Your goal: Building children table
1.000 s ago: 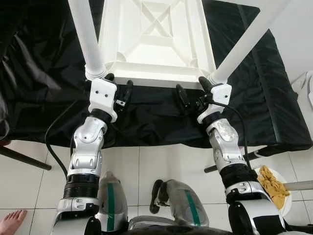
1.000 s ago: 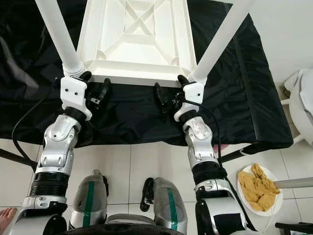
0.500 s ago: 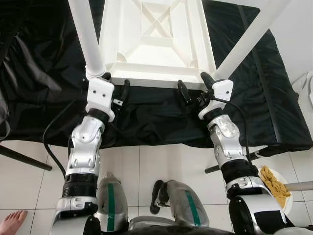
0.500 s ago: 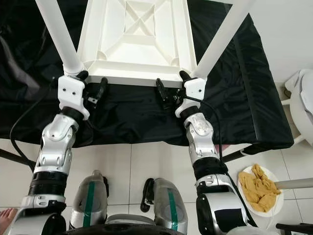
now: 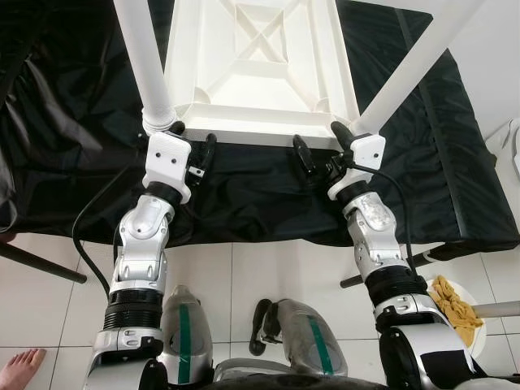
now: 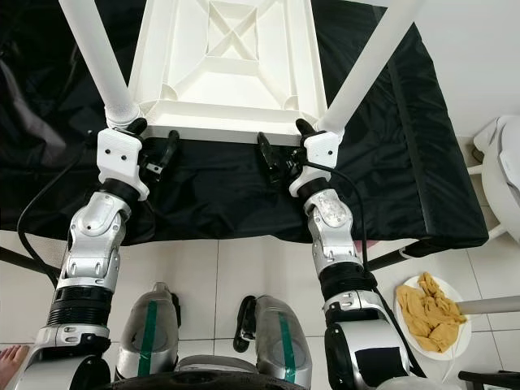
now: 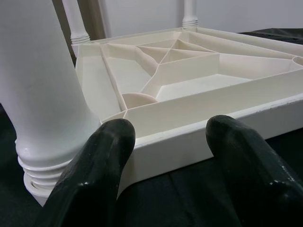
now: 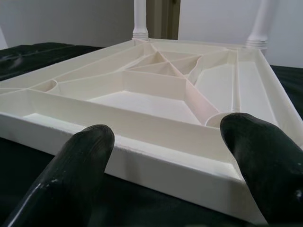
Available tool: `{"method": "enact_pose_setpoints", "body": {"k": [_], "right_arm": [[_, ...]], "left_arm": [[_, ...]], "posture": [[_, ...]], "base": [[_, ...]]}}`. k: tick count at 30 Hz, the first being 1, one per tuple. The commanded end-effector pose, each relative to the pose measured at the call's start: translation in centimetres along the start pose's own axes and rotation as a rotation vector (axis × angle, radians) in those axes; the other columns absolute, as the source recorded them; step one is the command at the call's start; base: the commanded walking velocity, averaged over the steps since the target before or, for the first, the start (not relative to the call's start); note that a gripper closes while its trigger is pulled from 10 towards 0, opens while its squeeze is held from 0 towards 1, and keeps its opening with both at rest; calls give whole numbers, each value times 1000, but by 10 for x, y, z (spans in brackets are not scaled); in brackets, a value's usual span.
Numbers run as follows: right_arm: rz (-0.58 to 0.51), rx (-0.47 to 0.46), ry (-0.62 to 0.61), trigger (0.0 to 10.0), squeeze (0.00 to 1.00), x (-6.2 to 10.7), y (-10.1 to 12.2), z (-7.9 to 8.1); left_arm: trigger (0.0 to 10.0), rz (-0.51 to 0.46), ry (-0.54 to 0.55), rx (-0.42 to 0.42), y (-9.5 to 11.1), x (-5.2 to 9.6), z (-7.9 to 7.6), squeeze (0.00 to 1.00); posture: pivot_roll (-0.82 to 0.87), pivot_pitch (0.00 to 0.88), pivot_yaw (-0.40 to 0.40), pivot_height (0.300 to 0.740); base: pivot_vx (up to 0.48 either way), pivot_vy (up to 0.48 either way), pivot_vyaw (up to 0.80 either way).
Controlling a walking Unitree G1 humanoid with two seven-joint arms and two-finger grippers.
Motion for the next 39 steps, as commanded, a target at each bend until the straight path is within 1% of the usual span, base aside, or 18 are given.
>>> {"method": "enact_pose_setpoints", "body": {"k": [1,2,4,5,7,8,9,10,13,16,17,21,28,39], "right_arm": [[-1,16,-7,10000,0,4,1,-3],[-11,19,-5,10000,0,4,4,-4],[-11,19,-5,10000,0,4,4,-4],[-42,32,6,10000,0,4,14,-3],[-42,32,6,10000,0,4,14,-3],[-85,45,27,10000,0,3,29,1],[-85,45,27,10000,0,3,29,1],[-118,57,37,10000,0,1,39,2],[-134,58,36,10000,0,1,45,1],[-131,54,32,10000,0,0,44,0],[-113,50,22,10000,0,1,38,-2],[-95,48,23,10000,0,5,34,-2],[-71,52,17,10000,0,10,31,-3],[-54,63,15,10000,0,12,27,-5]], "left_arm": [[10000,-3,117,9,0,-1,10,0],[10000,0,96,14,0,0,6,0],[10000,0,96,14,0,0,6,0],[10000,9,76,15,-2,2,1,0],[10000,9,76,15,-2,2,1,0],[10000,13,69,4,-2,5,-1,0],[10000,13,69,4,-2,5,-1,0],[10000,11,63,-1,0,6,-2,0],[10000,0,59,6,3,7,-1,0],[10000,-7,61,8,4,6,0,0],[10000,-20,60,20,7,5,1,0],[10000,-23,59,12,8,5,2,0],[10000,-23,59,6,11,5,2,0],[10000,-19,55,4,11,3,3,0]], "posture": [[104,2,-72,740],[101,8,-69,740],[101,8,-69,740],[99,30,-61,740],[99,30,-61,740],[99,43,-59,740],[99,43,-59,740],[98,45,-60,740],[99,47,-62,740],[101,44,-64,740],[101,43,-66,740],[101,42,-68,740],[99,47,-64,740],[93,52,-64,740]], "base": [[0,0,0],[0,0,0],[0,0,0],[0,0,0],[0,0,0],[0,0,0],[0,0,0],[0,0,0],[0,0,0],[0,0,0],[0,0,0],[0,0,0],[0,0,0],[0,0,0]]}}
Point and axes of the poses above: a point about 5 cm out from each wrist's last joint towards the gripper, its own x axis pointing back from the gripper into the wrist, its own y axis along the axis of the wrist's last joint, z = x × y, the point moved 6 cm from there along -x, pointing out of the wrist towards the gripper, and after that the axes turned 2 degrees about x, right-handed, at the moved point
